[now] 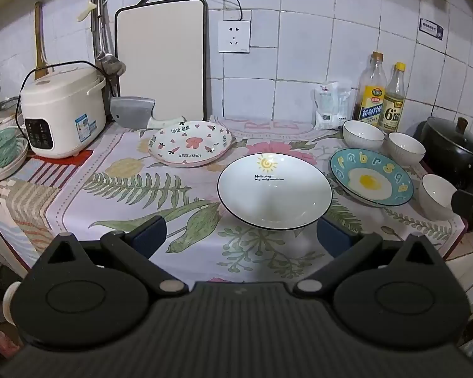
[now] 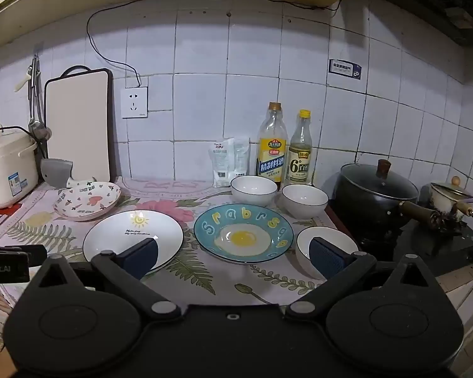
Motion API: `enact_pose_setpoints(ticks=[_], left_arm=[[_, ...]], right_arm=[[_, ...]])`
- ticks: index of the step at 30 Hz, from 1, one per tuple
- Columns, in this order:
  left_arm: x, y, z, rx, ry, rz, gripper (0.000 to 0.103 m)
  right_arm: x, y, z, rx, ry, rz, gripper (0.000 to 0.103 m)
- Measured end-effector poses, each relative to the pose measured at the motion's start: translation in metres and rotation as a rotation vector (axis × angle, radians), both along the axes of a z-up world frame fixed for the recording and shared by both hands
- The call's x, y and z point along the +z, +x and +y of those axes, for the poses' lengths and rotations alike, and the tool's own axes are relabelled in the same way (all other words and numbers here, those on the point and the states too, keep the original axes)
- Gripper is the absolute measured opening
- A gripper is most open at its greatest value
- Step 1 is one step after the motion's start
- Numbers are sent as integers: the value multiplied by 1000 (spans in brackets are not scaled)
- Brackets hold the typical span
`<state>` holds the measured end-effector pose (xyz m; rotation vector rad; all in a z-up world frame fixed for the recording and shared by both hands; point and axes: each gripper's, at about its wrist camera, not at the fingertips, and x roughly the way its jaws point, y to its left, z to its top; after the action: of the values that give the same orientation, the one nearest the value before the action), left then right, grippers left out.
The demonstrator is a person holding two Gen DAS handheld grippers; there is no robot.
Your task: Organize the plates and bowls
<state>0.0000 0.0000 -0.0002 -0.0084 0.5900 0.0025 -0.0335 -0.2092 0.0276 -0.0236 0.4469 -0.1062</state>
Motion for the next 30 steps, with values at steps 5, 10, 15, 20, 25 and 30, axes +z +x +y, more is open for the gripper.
enact_pose_setpoints(ticks=[5, 10, 15, 20, 25, 30], left_arm=[[-2, 2, -6, 6, 16, 14, 103], [-2, 1, 1, -15, -36, 11, 103], [-5, -9, -5, -11, -2, -21, 103], [-2, -13, -3, -21, -37, -53, 103], [-6, -13, 0, -9, -34, -42, 103], [-8, -12, 2, -4, -19, -33, 103]], right_arm=[[-1, -1, 1, 6, -17, -20, 103], [-5, -6, 2, 16, -25, -24, 103], [-4, -6, -2, 16, -10, -17, 103], [-5, -4, -2, 4, -17, -20, 103], [-8, -3, -3, 4, -15, -22, 103], [-10, -5, -1, 14, -12, -31, 103]])
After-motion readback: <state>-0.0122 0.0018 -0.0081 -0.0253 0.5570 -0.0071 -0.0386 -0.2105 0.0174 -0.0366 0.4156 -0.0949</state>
